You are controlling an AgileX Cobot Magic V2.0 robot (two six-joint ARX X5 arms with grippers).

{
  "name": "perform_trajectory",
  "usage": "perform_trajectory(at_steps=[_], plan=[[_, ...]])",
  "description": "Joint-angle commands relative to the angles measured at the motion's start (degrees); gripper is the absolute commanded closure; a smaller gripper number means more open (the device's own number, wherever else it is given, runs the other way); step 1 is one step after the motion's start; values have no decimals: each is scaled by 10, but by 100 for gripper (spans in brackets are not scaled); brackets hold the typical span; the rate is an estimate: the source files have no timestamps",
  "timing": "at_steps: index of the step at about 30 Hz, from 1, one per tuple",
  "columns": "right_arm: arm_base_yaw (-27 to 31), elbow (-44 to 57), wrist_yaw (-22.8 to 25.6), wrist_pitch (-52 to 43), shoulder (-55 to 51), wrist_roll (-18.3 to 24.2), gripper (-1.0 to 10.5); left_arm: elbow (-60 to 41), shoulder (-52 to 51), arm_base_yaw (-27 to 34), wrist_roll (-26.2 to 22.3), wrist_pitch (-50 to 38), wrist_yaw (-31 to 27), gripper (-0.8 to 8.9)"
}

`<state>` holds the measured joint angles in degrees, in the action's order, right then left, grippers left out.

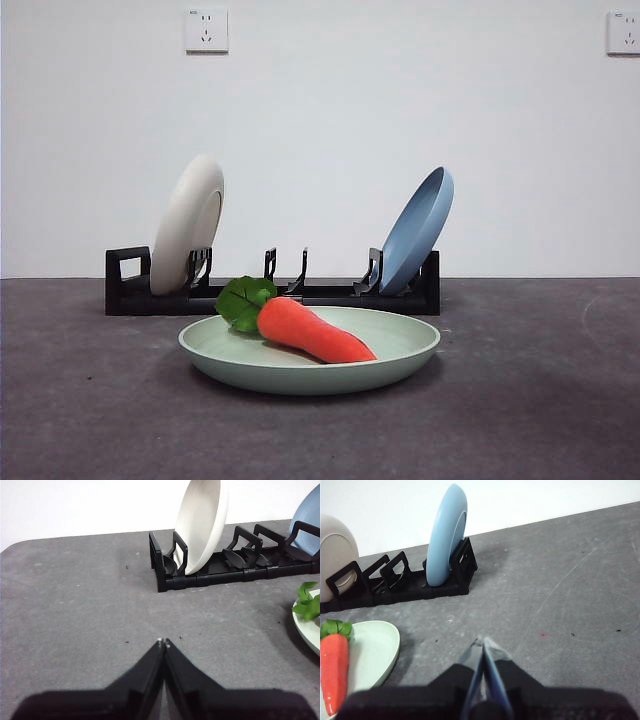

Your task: Take the green plate from the plate rack,put the plate on the table,take the carrot from the table,put the carrot in the plate

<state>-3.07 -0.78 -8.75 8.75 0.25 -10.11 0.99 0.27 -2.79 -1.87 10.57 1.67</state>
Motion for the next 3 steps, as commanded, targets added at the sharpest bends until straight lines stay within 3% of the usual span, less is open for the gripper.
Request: perform_trajectory(at_steps=[1,3], plan=[[0,5,2,5,-1,-5,946,-8,-2,2,4,-2,0,817],[0,5,2,5,-1,-5,946,-8,-2,2,4,-2,0,817]])
